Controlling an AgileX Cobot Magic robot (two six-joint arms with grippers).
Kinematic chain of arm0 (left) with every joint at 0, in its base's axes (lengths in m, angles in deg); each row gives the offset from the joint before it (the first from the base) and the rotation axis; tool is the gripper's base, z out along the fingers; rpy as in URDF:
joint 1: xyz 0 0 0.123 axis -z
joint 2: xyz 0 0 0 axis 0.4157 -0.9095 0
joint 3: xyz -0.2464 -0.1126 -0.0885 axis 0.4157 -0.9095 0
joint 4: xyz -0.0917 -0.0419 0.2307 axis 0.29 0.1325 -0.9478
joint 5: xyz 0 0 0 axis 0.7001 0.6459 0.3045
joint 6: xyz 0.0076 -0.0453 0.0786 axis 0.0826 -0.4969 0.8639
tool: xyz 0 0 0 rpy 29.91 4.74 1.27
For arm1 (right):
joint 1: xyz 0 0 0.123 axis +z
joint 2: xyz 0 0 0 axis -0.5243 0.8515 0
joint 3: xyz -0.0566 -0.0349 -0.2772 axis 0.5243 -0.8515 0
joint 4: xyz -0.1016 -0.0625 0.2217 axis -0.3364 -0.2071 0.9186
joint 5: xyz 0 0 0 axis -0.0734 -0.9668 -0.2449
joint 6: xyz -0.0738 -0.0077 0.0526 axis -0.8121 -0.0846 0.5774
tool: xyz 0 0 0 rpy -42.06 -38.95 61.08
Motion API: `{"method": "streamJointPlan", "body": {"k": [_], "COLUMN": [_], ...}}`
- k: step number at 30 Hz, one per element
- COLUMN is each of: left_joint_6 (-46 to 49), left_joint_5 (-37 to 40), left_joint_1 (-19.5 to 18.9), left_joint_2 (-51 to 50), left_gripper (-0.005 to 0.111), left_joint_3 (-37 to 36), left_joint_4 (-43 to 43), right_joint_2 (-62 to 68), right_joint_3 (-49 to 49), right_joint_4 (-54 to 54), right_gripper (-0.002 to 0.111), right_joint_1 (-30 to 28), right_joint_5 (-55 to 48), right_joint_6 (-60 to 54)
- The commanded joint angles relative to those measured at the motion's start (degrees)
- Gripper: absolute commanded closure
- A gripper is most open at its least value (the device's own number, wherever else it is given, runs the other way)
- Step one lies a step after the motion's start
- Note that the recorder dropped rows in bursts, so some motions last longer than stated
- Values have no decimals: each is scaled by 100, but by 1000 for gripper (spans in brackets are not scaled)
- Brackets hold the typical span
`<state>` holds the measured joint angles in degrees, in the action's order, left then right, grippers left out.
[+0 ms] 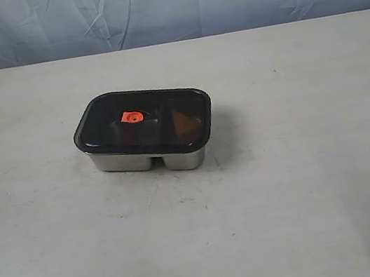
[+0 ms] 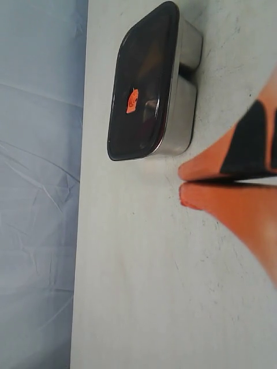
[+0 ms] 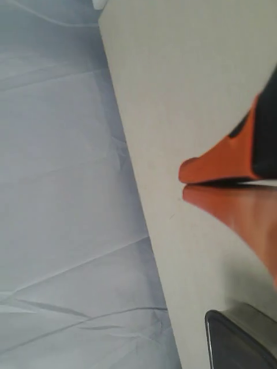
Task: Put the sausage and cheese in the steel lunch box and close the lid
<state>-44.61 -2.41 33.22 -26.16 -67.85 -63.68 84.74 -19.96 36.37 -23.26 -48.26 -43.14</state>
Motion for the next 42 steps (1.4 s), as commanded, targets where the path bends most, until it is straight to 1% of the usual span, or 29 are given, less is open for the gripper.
{"method": "streamJointPlan", "body": {"k": [1, 4, 42], "left_joint_6": [-2, -2, -2], "left_joint_5": [-32, -32, -32], "left_joint_1": [-18, -18, -18], "left_joint_2": [28, 28, 28], "left_gripper": [107, 107, 107], "left_joint_3": [-14, -14, -14], "left_joint_4": [-16, -16, -16], "right_joint_2": [-44, -44, -44], "right_joint_3": [-401, -401, -401], "right_joint_4": [262, 252, 249], "right_gripper": [108, 108, 108], "right_joint_1": [-121, -121, -121], "right_joint_5": [78, -151, -126], "right_joint_6": [-1, -1, -1]}}
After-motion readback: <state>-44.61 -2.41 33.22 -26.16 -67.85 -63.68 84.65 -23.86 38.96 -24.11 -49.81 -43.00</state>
